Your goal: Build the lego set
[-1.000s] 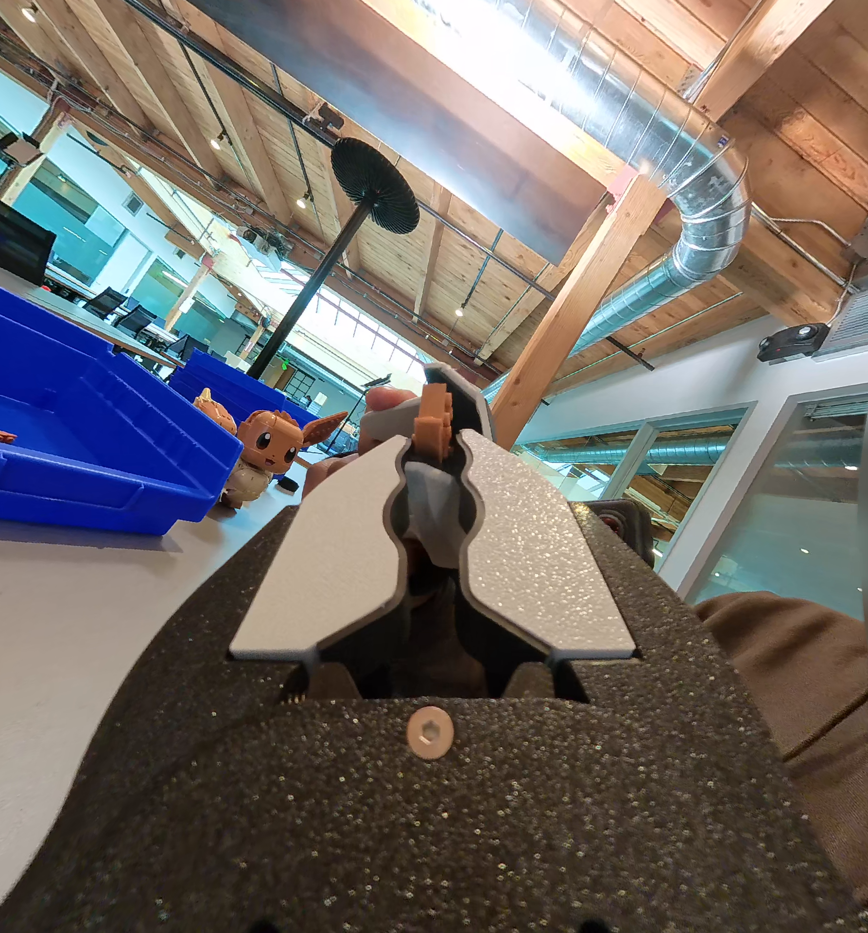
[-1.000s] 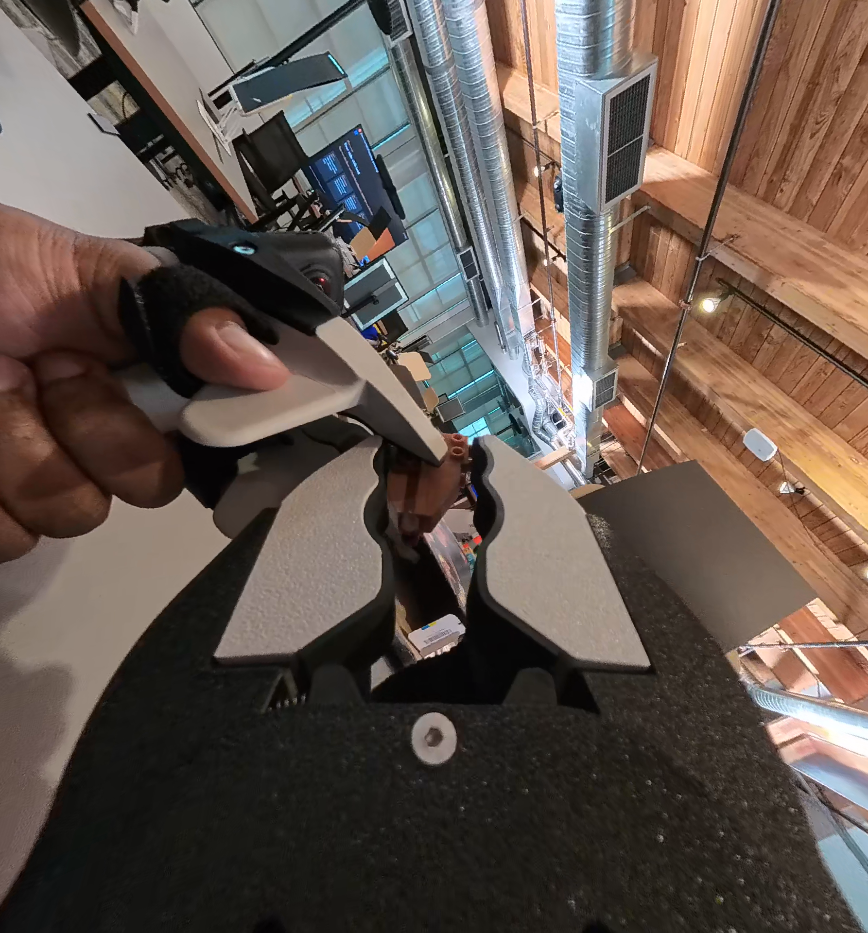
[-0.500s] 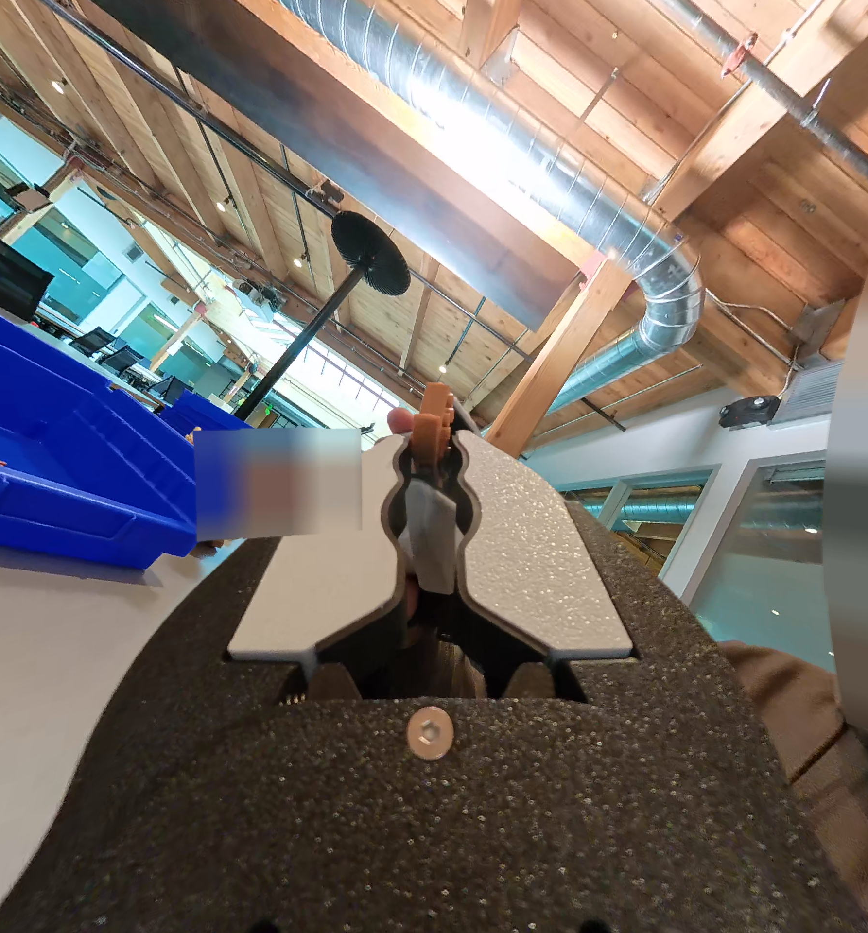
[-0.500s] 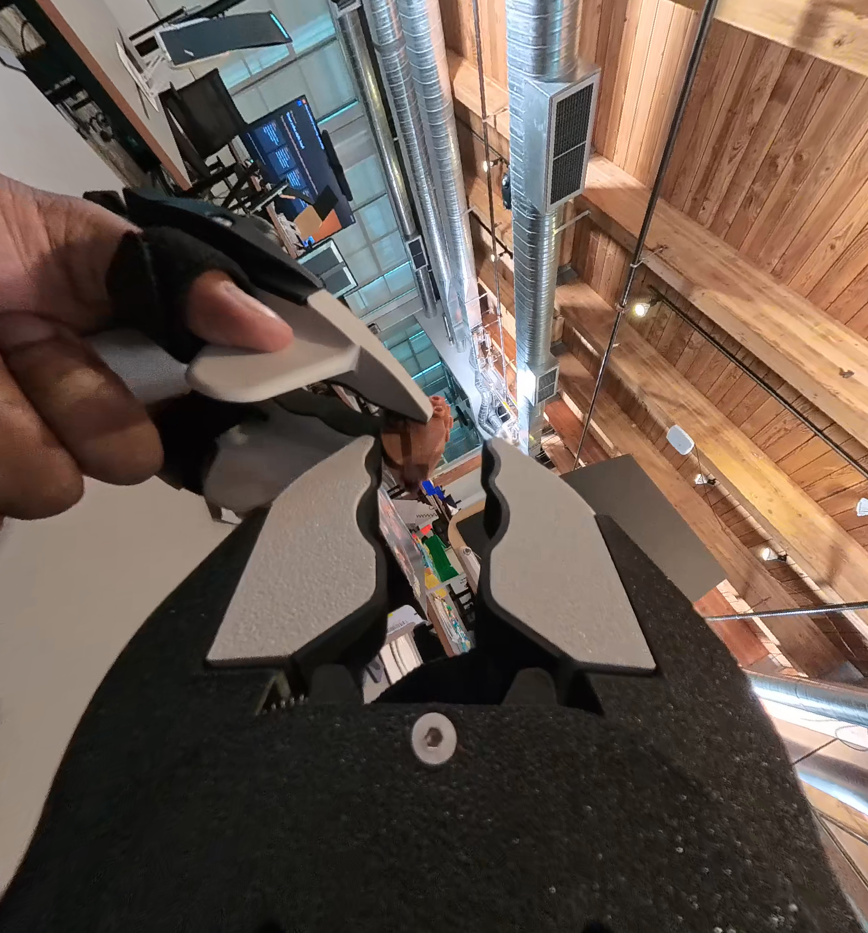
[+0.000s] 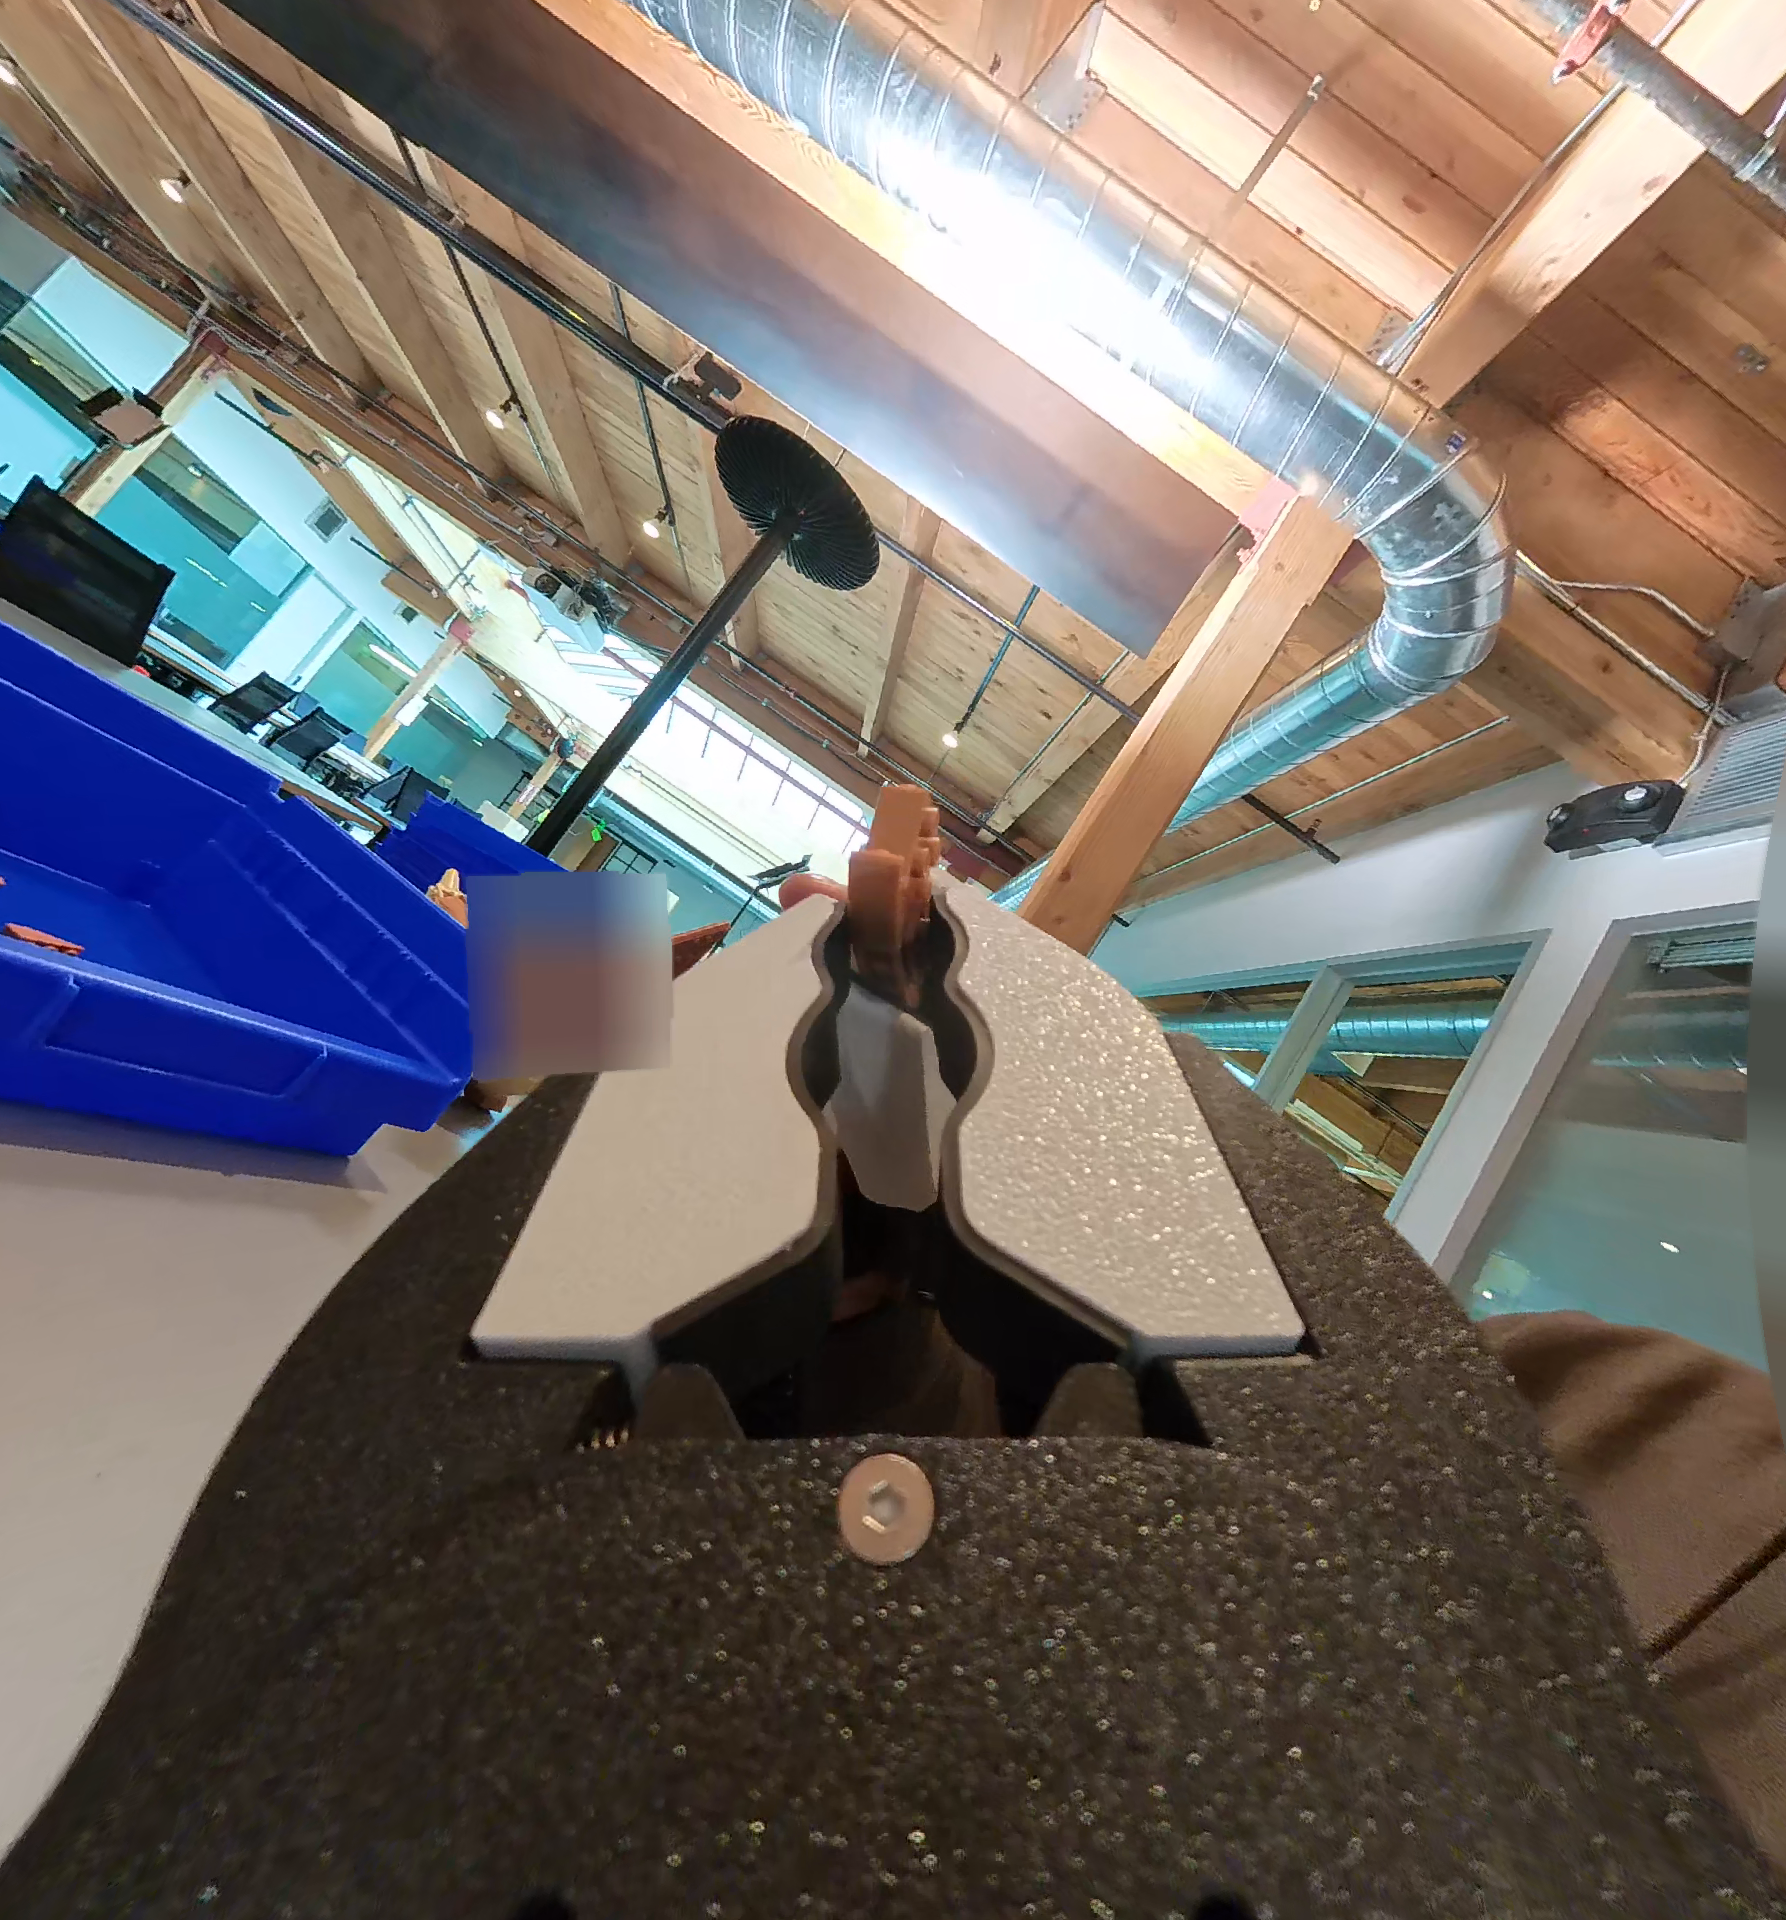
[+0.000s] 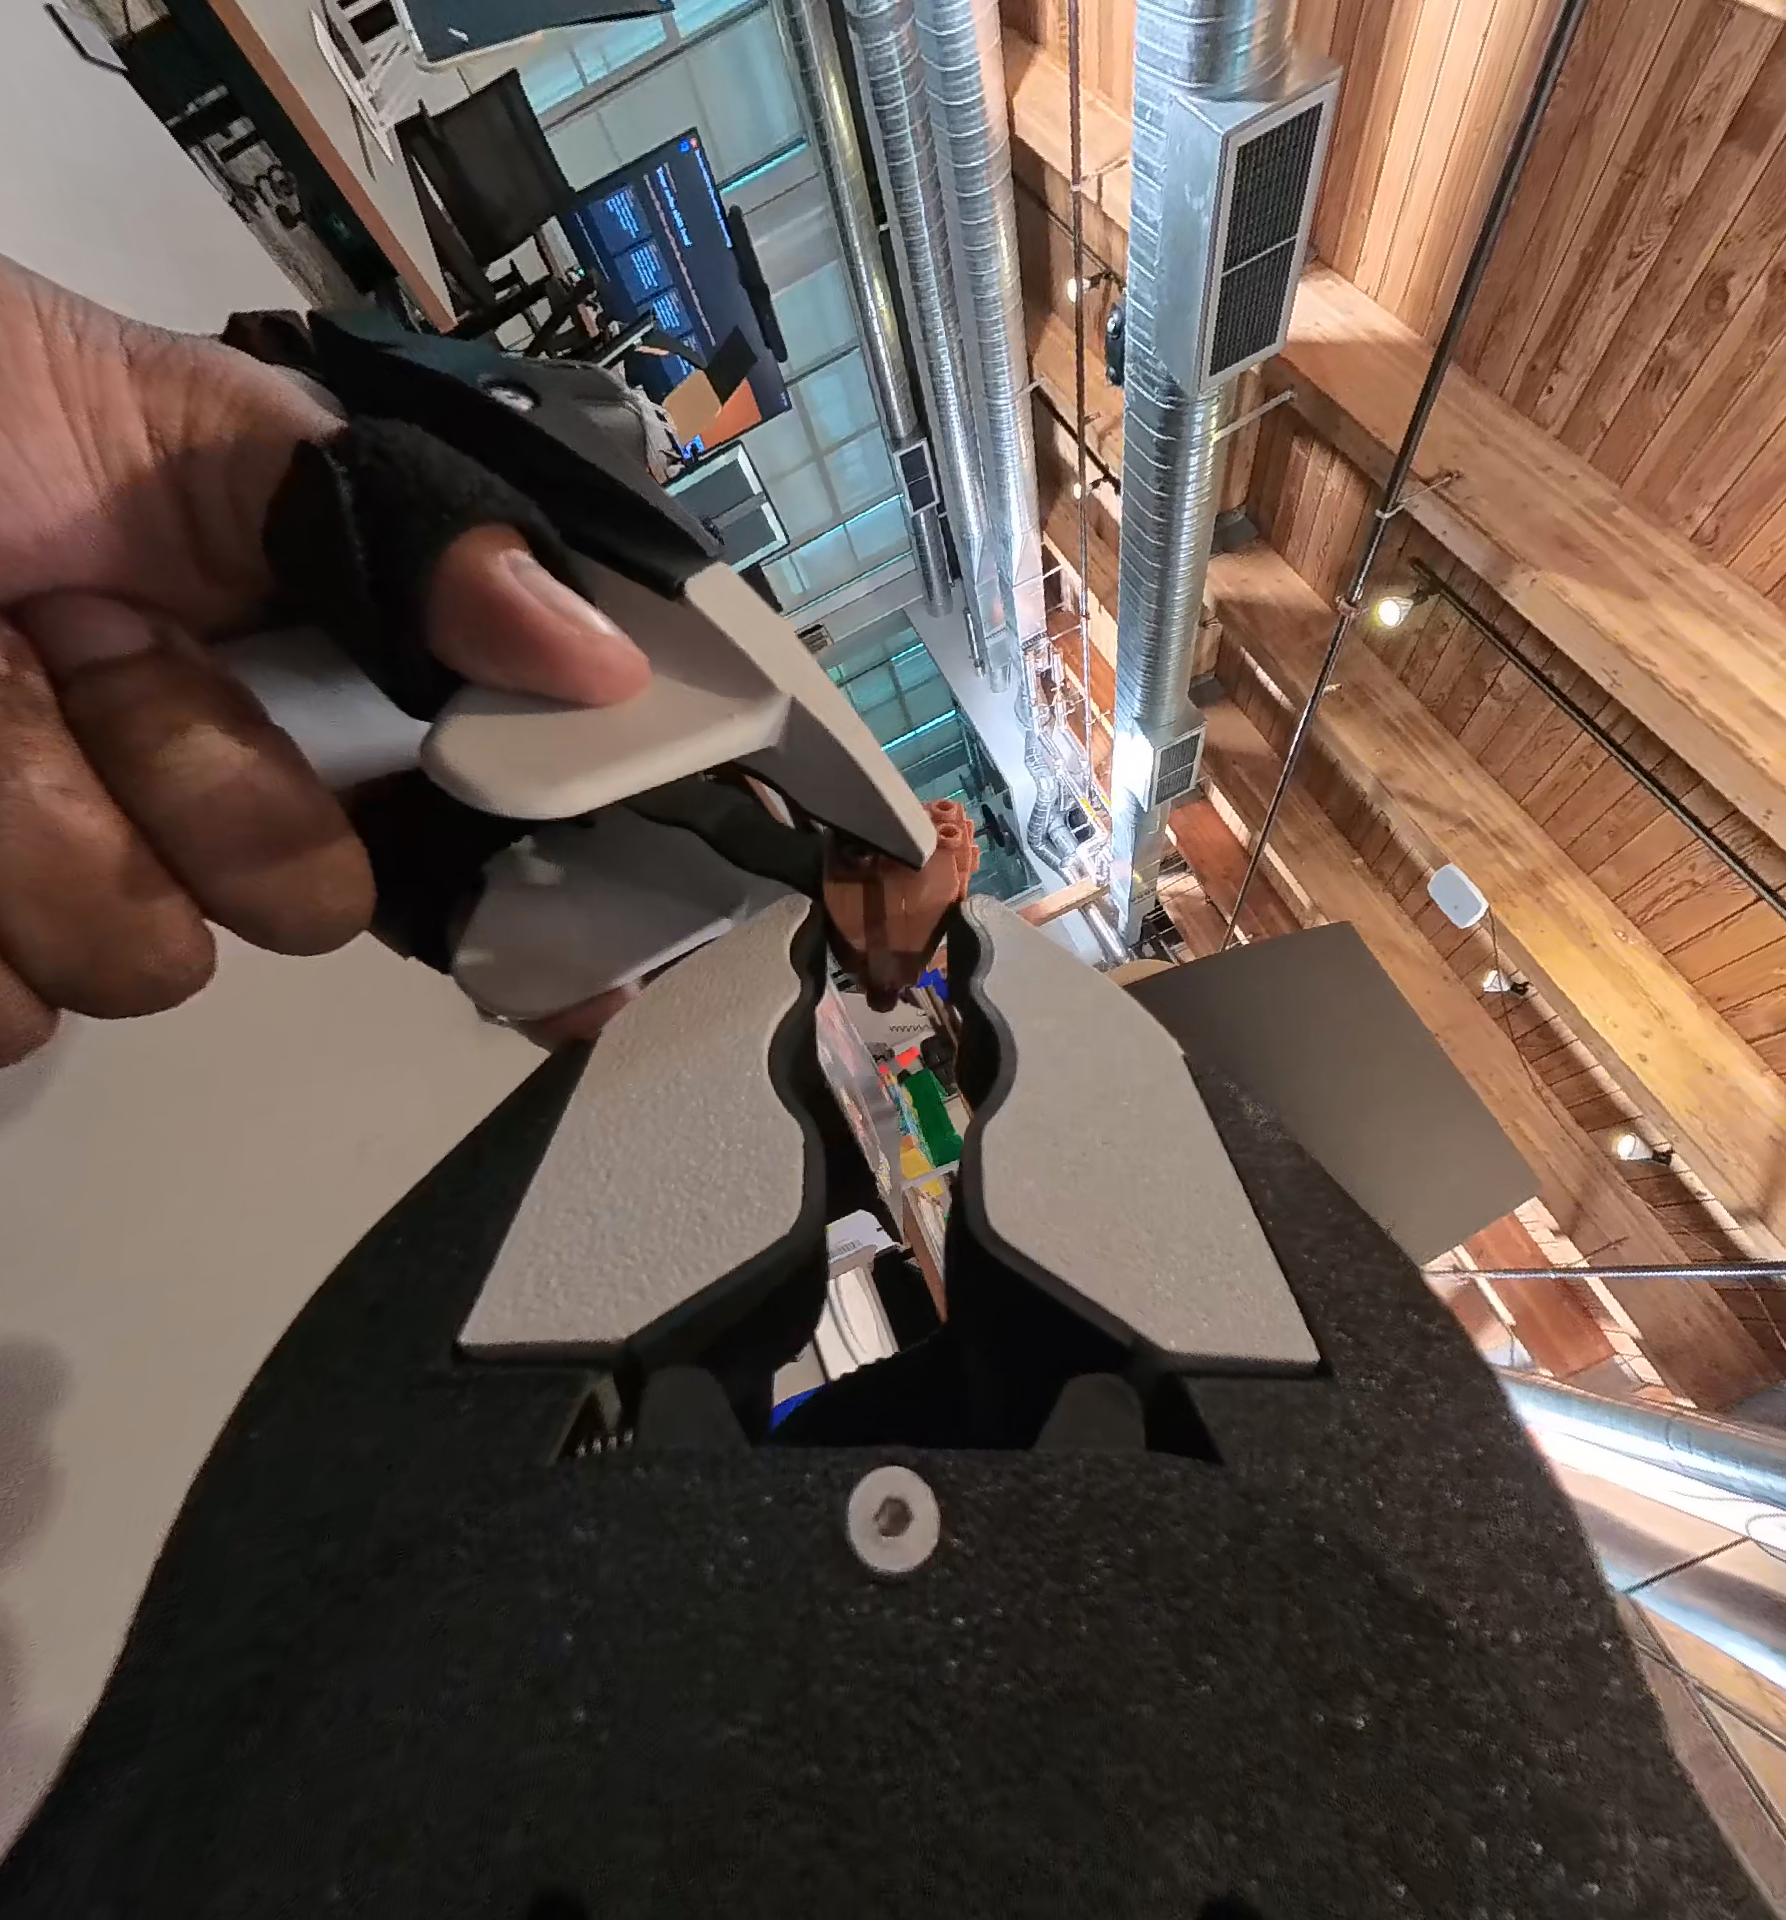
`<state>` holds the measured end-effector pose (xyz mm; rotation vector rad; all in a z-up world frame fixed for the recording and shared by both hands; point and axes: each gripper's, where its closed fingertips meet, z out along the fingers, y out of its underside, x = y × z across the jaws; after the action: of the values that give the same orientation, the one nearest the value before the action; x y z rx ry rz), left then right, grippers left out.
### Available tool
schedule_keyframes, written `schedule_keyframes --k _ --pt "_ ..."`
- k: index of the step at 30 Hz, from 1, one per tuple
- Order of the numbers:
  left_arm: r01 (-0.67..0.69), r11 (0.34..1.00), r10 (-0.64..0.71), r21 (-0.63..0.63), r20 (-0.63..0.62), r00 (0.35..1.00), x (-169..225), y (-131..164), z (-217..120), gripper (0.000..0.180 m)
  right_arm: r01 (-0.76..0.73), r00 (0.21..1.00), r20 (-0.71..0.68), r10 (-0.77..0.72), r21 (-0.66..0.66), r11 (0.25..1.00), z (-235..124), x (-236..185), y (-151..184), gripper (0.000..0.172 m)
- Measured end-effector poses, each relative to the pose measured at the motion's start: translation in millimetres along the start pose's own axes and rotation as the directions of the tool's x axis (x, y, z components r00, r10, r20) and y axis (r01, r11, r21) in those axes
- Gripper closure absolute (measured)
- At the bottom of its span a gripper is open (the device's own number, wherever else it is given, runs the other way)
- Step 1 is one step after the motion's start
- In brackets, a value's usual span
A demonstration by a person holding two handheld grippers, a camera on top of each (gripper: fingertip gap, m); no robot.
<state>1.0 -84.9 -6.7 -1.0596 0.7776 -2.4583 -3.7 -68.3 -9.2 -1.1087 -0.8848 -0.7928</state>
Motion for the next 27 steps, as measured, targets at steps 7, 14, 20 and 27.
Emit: schedule_keyframes --k 7,14,20,27 --pt "-0.025 1.0 0.025 0.0 0.021 0.999 0.3 -0.7 0.7 0.165 -0.097 0.995 0.041 0.096 0.016 0.995 0.8 -0.9 0.9 0.15" --pt "-0.29 0.951 0.299 -0.105 0.088 0.95 7.7 -19.7 -14.8 0.127 -0.333 0.931 0.188 0.313 0.091 0.938 -10.1 2.7 -1.7 0.15" --pt "-0.769 0.511 0.794 -0.385 -0.131 0.593 16.8 -19.0 -23.0 0.124 -0.413 0.864 0.342 0.369 0.064 0.909 -18.3 -11.6 3.5 0.149" --pt "-0.872 0.177 0.796 -0.457 -0.454 0.4 -3.9 2.0 -26.6 0.124 -0.43 0.834 0.411 0.369 0.064 0.901 -18.1 -25.1 0.9 0.15"
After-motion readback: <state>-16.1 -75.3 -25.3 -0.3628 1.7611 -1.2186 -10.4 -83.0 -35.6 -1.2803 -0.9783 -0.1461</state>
